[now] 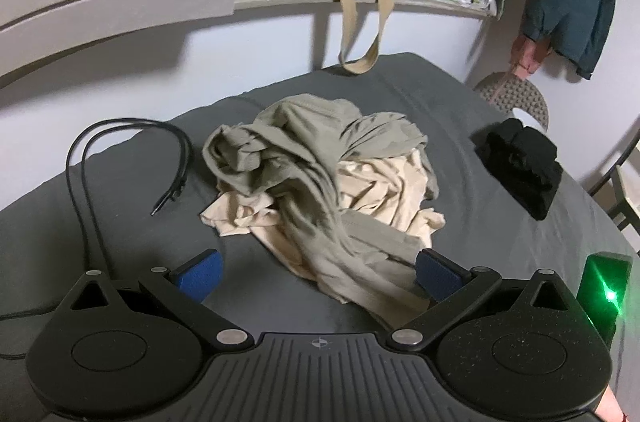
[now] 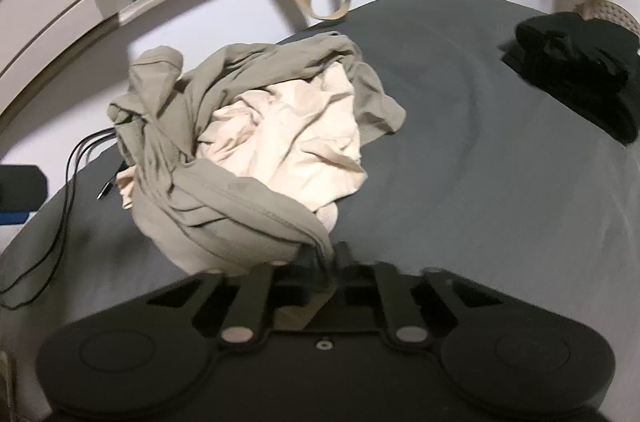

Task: Fold clothes
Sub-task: 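Grasp the khaki garment with the right gripper, then lift and pull the khaki garment with the right gripper, spreading it out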

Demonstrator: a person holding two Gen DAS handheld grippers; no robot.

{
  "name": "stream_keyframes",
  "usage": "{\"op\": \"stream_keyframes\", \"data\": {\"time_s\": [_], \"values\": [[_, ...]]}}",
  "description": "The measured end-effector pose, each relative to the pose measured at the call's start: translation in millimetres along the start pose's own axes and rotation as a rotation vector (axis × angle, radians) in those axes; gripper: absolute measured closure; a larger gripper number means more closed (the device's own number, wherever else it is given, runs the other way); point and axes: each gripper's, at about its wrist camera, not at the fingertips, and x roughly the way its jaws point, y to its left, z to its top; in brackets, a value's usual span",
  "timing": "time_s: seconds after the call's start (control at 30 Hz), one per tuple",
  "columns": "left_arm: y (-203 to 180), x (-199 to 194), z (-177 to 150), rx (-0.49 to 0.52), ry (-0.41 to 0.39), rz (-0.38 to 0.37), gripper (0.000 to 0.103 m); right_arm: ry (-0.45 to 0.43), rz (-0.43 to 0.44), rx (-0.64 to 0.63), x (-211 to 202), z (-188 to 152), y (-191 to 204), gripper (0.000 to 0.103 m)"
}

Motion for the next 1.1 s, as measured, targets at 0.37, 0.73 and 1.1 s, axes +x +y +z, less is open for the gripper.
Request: {"op": "stream_keyframes", "data": {"time_s": [0.37, 0.73, 1.1], "values": [[-8, -3, 1, 0.019, -0.014, -0.005, 0.0, -0.114, -0.019, 0.006, -40, -4, -2, 0.097], [-16, -6, 0, 0.03, -0.019, -0.043, 0.0, -0.256, -0.047, 0.016, -90, -8, -7, 0.097], [-37, -10, -4, 0.132, -0.035, -0.125, 0.0, -0.367, -0.071, 0.04, -142, -9, -23, 0.097]]}}
